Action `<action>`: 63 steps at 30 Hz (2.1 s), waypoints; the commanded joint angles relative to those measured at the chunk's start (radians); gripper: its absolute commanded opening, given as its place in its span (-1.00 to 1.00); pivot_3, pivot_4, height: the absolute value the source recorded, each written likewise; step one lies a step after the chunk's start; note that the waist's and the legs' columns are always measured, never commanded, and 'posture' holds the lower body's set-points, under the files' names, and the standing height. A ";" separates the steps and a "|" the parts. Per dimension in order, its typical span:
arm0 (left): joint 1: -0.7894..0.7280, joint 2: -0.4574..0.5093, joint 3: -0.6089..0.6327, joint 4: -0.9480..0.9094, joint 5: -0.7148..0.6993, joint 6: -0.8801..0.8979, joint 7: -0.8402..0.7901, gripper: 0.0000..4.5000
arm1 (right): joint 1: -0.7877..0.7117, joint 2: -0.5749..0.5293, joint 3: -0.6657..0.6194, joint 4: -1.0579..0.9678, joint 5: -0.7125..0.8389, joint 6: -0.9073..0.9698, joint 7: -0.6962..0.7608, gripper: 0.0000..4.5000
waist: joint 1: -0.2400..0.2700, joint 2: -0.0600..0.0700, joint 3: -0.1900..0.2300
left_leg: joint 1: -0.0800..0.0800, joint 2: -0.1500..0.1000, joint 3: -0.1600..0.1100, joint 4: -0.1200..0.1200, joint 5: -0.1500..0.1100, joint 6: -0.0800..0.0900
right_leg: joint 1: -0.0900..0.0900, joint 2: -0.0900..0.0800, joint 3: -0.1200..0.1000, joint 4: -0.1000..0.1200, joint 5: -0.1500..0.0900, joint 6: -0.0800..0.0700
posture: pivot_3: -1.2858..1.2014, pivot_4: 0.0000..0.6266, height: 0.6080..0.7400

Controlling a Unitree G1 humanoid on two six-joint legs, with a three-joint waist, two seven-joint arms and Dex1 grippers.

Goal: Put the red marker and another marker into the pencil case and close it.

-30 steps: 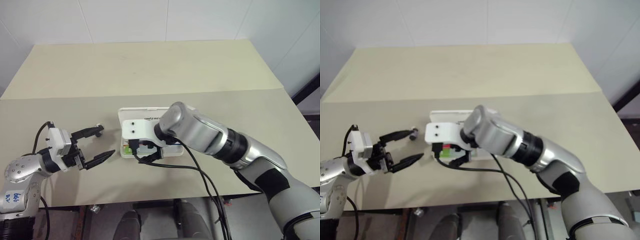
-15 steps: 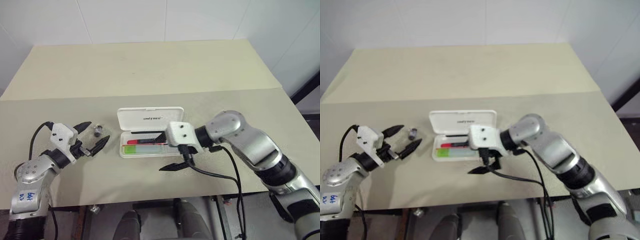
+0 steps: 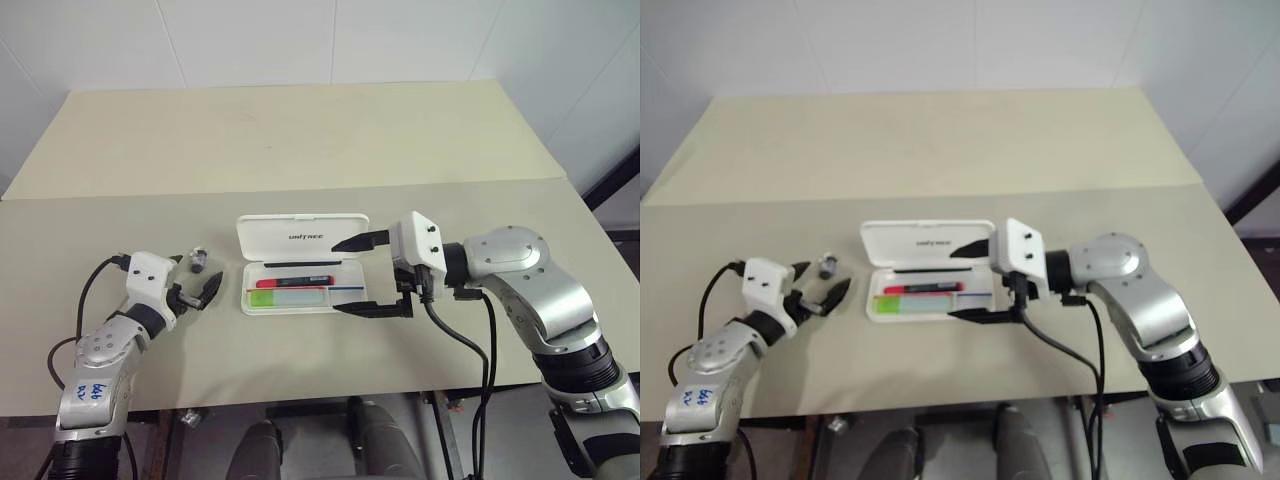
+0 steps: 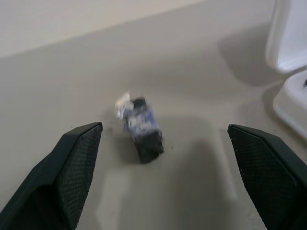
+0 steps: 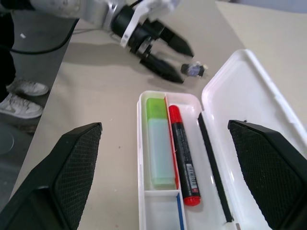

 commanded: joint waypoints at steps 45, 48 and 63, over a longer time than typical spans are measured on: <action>-0.431 0.271 -0.106 -0.126 -0.308 -0.011 -0.640 -0.74 | 0.103 -0.053 -0.195 0.130 0.059 -0.153 -0.023 1.00 | 0.014 0.001 0.000 | 0.002 0.000 0.000 0.001 0.000 0.000 | 0.010 0.000 0.000 -0.012 0.002 0.002 | 0.03 -0.52 1.00; -0.463 0.259 -0.166 -0.171 -0.325 0.041 -0.646 -0.74 | 0.128 -0.087 -0.204 0.132 0.053 -0.164 -0.008 1.00 | 0.015 0.001 0.000 | 0.002 0.000 0.000 0.001 0.000 0.000 | 0.011 0.000 0.000 -0.013 0.002 0.002 | 0.03 -0.52 1.00; -0.545 0.185 -0.599 -0.214 -0.043 0.142 -0.613 -0.74 | 0.253 -0.187 -0.246 0.141 0.002 -0.222 -0.009 1.00 | 0.011 0.001 0.001 | 0.002 -0.001 0.000 0.005 0.000 0.000 | 0.011 0.001 0.002 -0.012 0.000 -0.001 | 0.03 -0.52 1.00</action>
